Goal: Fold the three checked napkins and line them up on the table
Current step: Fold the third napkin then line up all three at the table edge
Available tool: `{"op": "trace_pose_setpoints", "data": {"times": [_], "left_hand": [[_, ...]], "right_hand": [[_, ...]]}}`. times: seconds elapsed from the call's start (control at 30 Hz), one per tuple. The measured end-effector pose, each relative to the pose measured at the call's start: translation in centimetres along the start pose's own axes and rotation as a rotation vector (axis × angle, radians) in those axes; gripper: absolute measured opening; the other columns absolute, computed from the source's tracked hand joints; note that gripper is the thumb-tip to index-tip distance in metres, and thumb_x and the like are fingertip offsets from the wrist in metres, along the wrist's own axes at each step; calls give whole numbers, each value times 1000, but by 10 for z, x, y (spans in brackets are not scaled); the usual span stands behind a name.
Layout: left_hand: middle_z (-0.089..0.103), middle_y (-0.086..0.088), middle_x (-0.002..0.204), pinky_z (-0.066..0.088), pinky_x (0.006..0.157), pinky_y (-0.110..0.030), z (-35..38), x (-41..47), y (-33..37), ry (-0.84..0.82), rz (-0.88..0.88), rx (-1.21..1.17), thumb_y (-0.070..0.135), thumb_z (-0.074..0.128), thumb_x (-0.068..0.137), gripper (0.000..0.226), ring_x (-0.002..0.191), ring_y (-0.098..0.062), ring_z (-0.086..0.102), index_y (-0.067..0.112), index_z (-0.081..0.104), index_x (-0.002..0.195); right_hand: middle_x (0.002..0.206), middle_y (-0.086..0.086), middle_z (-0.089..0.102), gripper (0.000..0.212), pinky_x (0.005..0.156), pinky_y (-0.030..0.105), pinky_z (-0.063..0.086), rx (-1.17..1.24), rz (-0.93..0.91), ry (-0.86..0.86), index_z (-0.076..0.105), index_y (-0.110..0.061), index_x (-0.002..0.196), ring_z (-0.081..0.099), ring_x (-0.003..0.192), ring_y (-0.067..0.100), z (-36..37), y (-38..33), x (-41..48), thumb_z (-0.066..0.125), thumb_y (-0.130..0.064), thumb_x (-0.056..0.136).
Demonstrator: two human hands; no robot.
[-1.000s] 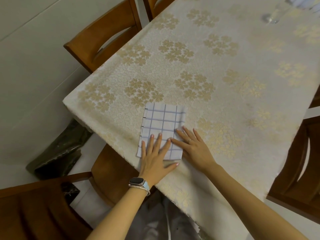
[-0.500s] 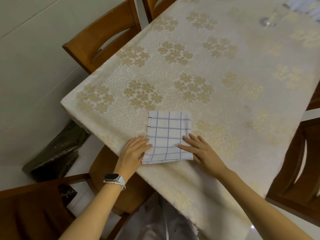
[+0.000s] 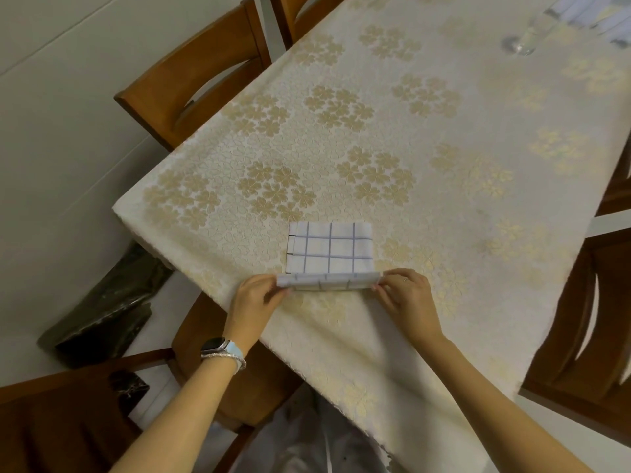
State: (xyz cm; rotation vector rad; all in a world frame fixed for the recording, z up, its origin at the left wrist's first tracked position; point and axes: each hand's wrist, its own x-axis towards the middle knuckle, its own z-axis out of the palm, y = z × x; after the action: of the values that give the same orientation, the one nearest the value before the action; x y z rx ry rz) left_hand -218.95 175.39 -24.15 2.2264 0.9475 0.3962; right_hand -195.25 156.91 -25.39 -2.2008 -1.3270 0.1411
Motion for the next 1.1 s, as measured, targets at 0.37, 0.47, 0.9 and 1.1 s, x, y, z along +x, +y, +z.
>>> {"op": "trace_pose_setpoints", "data": {"times": [0.37, 0.47, 0.9, 1.1], "left_hand": [[61, 3, 69, 51, 65, -38, 14, 39, 16, 118, -225, 77, 24, 68, 89, 13, 71, -20, 58, 14, 68, 83], [62, 2, 64, 48, 64, -40, 20, 46, 18, 137, -212, 175, 27, 63, 92, 16, 62, -19, 55, 15, 63, 81], [55, 6, 64, 30, 69, -31, 30, 69, 32, 39, -284, 479, 34, 45, 101, 22, 57, -17, 49, 16, 57, 96], [62, -10, 112, 46, 84, -38, 40, 68, 38, 185, -132, 427, 27, 66, 86, 40, 101, -27, 57, 8, 55, 119]], "right_hand": [[69, -2, 69, 20, 72, 33, 35, -30, 411, 24, 70, -18, 82, 53, 72, 22, 19, -18, 37, 63, -33, 92], [69, 1, 69, 22, 73, 36, 41, -57, 448, 35, 69, -16, 82, 54, 69, 23, 20, -21, 42, 61, -33, 93], [63, 7, 66, 26, 65, 34, 34, -163, 495, 37, 65, -11, 81, 55, 58, 29, 26, -26, 54, 55, -30, 95], [61, 7, 67, 27, 67, 35, 40, -158, 497, 7, 66, -11, 79, 57, 56, 29, 26, -22, 60, 55, -30, 94]]}}
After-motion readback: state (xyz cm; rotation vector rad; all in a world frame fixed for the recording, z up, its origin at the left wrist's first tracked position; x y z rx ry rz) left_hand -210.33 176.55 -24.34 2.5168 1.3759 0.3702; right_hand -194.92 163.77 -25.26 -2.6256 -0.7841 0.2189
